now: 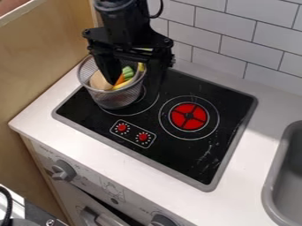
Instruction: Put the metal strainer to the bottom right side of the stove
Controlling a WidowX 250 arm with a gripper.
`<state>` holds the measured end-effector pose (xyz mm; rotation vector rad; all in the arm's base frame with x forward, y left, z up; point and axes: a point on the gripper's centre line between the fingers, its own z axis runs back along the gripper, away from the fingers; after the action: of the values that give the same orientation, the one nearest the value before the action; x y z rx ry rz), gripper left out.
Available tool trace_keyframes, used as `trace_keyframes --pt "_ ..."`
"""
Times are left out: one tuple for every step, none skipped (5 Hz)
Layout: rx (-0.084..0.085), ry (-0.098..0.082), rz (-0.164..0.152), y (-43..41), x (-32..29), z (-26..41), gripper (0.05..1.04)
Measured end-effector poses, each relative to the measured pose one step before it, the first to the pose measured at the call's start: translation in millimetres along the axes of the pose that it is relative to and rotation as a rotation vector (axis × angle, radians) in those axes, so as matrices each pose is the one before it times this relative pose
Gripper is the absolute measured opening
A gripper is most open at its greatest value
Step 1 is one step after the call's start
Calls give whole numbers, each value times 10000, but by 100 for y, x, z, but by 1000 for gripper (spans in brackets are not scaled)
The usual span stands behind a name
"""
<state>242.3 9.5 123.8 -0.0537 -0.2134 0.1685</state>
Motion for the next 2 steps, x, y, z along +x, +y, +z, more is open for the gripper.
trace_keyframes --pt "19 214 -4 13 -245 -494 997" --pt "6 94 -215 -198 1279 -840 998"
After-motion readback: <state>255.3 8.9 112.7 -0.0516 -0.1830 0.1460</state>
